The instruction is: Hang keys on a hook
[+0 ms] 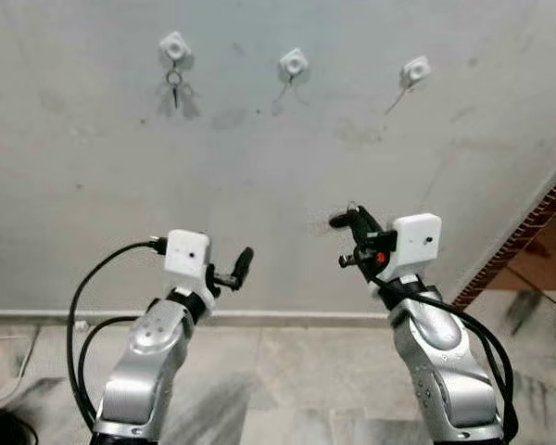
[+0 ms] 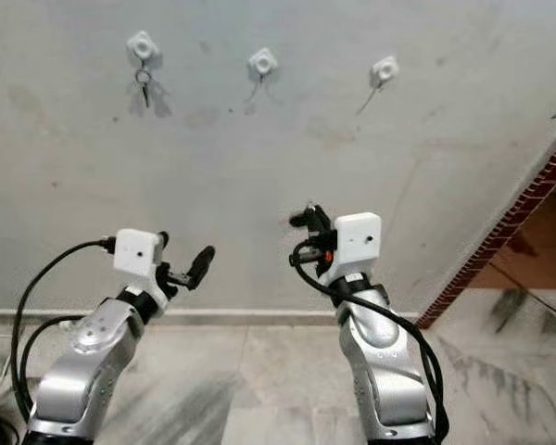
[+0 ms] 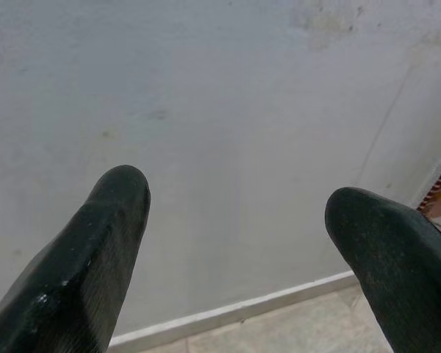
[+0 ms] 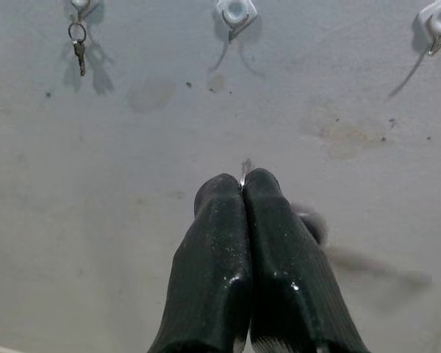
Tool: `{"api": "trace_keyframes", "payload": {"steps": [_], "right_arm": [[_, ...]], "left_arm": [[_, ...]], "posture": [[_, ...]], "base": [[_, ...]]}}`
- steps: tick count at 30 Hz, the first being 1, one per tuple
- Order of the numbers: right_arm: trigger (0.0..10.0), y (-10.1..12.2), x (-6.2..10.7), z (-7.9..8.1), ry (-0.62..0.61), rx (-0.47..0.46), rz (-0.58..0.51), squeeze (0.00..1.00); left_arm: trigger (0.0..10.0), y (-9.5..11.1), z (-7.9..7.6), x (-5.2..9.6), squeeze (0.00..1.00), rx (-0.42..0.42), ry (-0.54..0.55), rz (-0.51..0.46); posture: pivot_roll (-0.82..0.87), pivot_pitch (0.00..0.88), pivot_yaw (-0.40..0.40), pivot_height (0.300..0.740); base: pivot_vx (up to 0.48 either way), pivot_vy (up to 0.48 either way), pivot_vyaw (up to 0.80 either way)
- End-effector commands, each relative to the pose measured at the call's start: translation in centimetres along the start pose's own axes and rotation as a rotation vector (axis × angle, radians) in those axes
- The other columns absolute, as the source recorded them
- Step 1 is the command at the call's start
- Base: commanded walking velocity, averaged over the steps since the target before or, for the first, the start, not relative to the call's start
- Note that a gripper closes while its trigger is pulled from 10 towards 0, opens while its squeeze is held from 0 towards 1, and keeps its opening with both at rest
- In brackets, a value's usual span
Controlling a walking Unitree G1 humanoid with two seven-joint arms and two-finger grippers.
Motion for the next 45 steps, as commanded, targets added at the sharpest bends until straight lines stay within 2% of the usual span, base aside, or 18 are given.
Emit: {"api": "trace_keyframes", "payload": {"steps": [1, 21, 45], "right_arm": [[10.0, 0.44, 0.02, -0.28, -0.006, 0.008, -0.011, 0.0], [10.0, 0.7, -0.16, 0.05, 0.018, 0.023, -0.016, 0.0], [10.0, 0.39, -0.18, 0.33, 0.029, 0.023, -0.008, 0.0]], "left_arm": [[10.0, 0.85, -0.25, -0.15, 0.0, -0.011, -0.006, -0.028], [10.0, 0.74, -0.78, -0.09, 0.0, 0.011, -0.025, -0.034], [10.0, 0.59, -0.69, -0.13, 0.0, 0.003, -0.023, -0.027]], "posture": [[0.14, 0.0, -0.085, 0.74], [0.14, 0.0, -0.093, 0.74], [0.14, 0.0, -0.09, 0.74]], "base": [[0.0, 0.0, 0.0], [0.332, 0.0, 0.0], [0.38, 0.0, 0.0]]}}
Point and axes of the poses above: a point about 5 cm out from each wrist's last joint towards the gripper, its own x axis pointing back from the gripper into the wrist, its own y axis along the axis of the wrist's last joint, z = x × y, the point moved 6 cm from there along -x, pointing out of the wrist towards the gripper, and after that the axes turned 4 degrees about -x, right-handed, at the moved point
